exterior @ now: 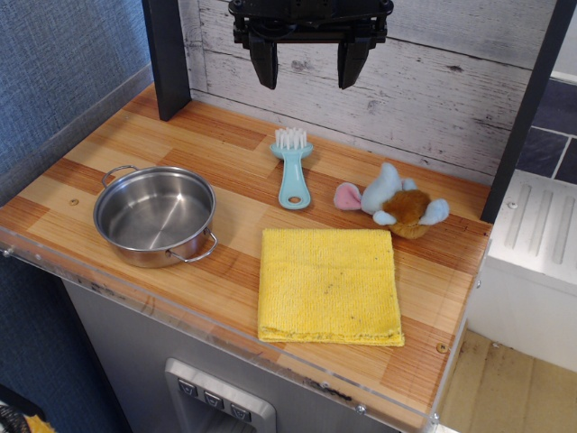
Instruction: Place the blue and red vegetable on the yellow cloth.
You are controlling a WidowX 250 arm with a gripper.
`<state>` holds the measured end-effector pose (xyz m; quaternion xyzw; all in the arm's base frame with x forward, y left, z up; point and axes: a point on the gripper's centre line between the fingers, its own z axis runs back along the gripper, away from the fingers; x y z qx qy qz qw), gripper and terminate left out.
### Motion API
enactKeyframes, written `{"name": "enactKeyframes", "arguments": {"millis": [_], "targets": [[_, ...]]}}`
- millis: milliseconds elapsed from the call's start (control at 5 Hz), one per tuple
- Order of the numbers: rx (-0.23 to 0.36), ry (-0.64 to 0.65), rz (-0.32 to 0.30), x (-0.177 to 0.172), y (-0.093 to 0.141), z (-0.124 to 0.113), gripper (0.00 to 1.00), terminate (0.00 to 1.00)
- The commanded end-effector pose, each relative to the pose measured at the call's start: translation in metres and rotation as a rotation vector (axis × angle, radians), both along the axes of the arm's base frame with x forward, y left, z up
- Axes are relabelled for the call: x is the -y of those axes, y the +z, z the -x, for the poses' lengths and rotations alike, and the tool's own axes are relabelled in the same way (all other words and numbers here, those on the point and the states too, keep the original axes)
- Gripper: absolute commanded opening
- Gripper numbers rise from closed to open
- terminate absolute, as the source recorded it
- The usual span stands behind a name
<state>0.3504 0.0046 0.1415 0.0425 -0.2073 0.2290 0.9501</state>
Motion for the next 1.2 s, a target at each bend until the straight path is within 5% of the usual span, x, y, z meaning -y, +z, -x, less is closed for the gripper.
{"name": "enactKeyframes", "arguments": {"millis": [0, 400, 800, 1000], "targets": [[0.0, 0.0, 0.0, 0.0, 0.0, 0.0, 1.0, 0.0], [0.084, -0.096, 0.118, 0.031, -0.024, -0.019, 1.0, 0.0], [0.021, -0.155, 0.069, 0.055, -0.053, -0.034, 1.0, 0.0], [0.0, -0.186, 0.106, 0.067, -0.072, -0.042, 1.0, 0.0]]}}
